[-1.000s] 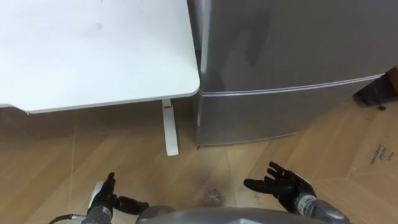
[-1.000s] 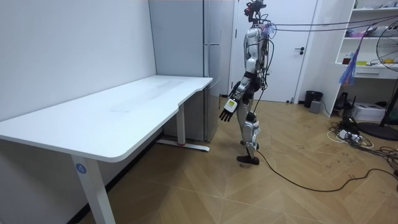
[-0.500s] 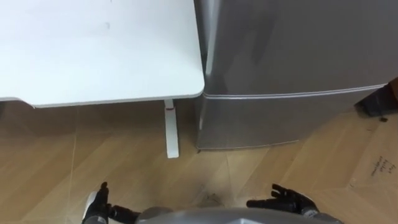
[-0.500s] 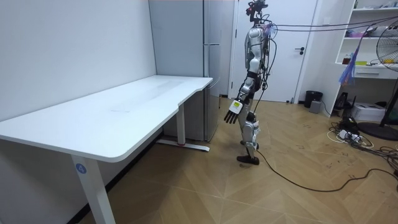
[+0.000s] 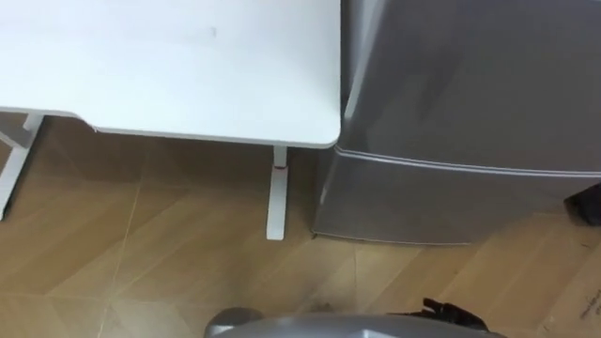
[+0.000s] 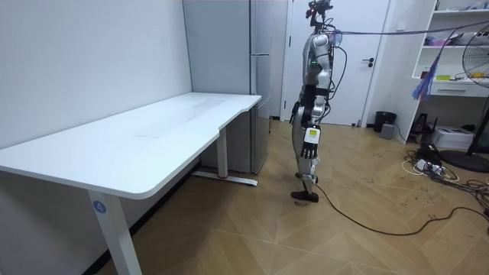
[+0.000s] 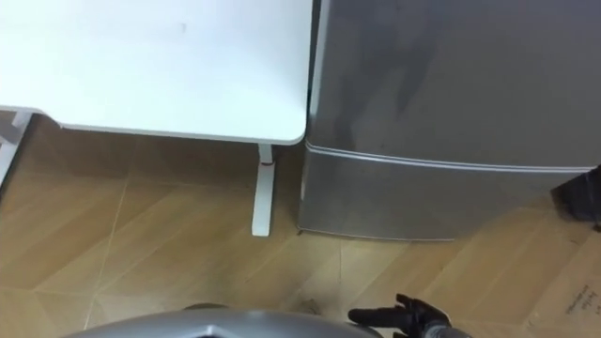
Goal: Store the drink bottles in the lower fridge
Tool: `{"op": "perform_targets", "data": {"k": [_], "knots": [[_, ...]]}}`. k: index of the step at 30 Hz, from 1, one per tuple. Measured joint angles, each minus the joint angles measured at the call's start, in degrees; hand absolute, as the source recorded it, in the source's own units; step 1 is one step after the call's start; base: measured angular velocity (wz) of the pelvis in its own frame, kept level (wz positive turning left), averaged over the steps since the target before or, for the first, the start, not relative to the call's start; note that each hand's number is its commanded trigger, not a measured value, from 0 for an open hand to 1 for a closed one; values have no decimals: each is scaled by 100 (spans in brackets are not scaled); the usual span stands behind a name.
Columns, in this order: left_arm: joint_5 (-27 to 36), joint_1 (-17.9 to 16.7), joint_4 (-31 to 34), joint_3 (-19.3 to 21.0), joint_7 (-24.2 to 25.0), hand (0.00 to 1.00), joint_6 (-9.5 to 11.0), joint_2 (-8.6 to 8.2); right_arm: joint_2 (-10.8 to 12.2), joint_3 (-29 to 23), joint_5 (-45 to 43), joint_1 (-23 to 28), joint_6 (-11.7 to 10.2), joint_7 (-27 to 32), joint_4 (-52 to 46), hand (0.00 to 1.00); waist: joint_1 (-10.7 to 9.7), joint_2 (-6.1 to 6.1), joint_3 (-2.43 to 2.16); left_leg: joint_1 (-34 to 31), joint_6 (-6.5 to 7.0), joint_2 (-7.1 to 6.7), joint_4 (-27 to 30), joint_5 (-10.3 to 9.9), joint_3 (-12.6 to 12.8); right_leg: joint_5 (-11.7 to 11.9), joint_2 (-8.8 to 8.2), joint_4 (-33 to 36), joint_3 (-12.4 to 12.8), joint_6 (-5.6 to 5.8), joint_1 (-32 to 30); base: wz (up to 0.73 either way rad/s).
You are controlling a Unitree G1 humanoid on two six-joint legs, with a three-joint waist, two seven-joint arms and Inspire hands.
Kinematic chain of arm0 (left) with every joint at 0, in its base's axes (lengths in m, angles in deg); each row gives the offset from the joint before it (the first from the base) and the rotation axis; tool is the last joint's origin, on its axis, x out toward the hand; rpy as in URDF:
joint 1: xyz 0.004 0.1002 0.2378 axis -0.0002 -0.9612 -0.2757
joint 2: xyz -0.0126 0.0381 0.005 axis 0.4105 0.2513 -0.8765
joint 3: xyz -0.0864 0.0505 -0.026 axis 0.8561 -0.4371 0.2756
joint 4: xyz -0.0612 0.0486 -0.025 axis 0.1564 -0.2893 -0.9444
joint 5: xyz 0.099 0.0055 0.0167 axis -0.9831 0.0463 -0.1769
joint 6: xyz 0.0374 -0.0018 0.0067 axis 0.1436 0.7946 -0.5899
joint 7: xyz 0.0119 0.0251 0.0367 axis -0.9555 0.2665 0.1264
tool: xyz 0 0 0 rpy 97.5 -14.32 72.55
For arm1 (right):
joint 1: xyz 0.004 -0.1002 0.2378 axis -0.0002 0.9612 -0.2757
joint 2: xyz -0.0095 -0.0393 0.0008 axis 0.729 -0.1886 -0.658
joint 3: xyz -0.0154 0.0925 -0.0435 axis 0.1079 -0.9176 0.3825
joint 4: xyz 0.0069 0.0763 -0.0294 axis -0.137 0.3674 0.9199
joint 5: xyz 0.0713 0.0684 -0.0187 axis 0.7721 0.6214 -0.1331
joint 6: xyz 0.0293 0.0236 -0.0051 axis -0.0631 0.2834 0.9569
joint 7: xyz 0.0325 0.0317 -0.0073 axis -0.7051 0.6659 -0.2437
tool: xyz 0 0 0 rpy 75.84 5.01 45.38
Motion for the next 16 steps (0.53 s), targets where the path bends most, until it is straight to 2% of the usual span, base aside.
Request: {"op": "perform_targets", "data": {"k": [5, 9, 11, 16], "knots": [[-40, 7, 12, 54, 41, 0, -152, 0, -4, -9, 94, -21, 136, -2, 93, 0, -1, 8, -3, 0, 5, -51, 47, 3, -24, -74, -52, 0, -49, -5, 76, 9], [-411, 3, 43, 50, 107, 0, -310, -12, -3, 69, 337, 2, 193, 2, 103, 0, 16, -14, -6, 6, 10, -70, 50, 6, -21, -100, -74, 0, -63, 16, 106, 8], [-589, 0, 74, 61, 110, 0, -408, -43, 10, 73, 488, 36, 205, 2, 106, 0, 18, -33, -10, 8, 11, -73, 51, 7, -19, -109, -77, 0, -50, 29, 114, 4], [-689, 112, 171, 112, 79, 0, -464, -184, 21, 78, 529, 55, 186, 1, 107, 0, 14, -36, -12, 7, 11, -70, 39, 6, -5, -115, -74, -7, -24, 37, 114, 1]]}}
